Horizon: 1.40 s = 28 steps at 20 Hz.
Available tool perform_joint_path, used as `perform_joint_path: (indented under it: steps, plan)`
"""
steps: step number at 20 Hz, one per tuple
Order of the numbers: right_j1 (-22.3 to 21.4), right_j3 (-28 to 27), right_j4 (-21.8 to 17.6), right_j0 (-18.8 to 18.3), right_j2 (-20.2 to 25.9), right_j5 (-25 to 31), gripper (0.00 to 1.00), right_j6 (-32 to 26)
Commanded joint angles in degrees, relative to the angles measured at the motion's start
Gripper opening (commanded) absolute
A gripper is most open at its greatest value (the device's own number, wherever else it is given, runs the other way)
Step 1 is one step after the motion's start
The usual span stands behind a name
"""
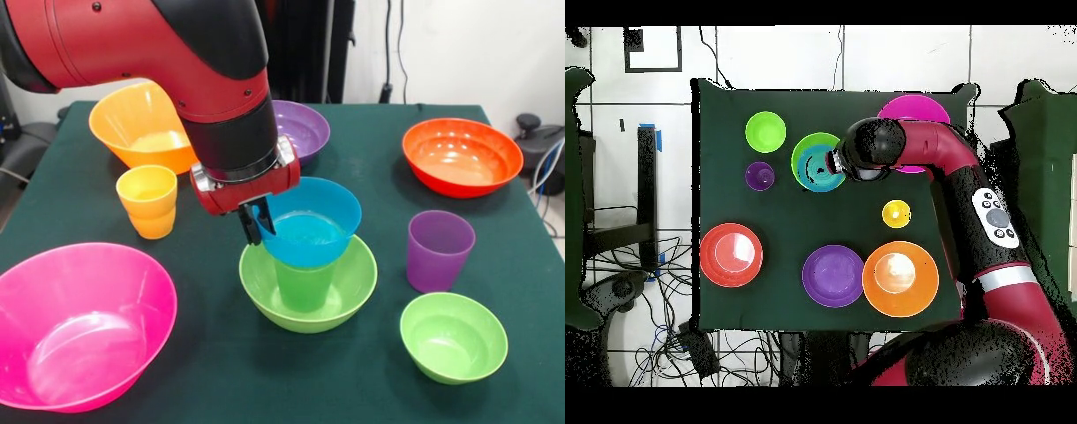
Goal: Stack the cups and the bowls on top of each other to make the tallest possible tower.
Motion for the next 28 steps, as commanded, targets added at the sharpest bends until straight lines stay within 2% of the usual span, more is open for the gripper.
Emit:
perform_joint_path:
  steps: [1, 15, 19, 28]
  plan:
    - [1.1, -1.2, -2.7, 2.3, -1.2, -0.8, 0.00, -7.2]
    - [0.5, -1.3, -2.2, 2.5, -0.6, -0.7, 0.00, -7.5]
    - [0.4, -3.6, -2.7, 3.3, -0.7, 1.4, 0.00, -9.0]
    - [0.8, -4.7, -2.7, 3.8, -0.6, 1.3, 0.00, -9.5]
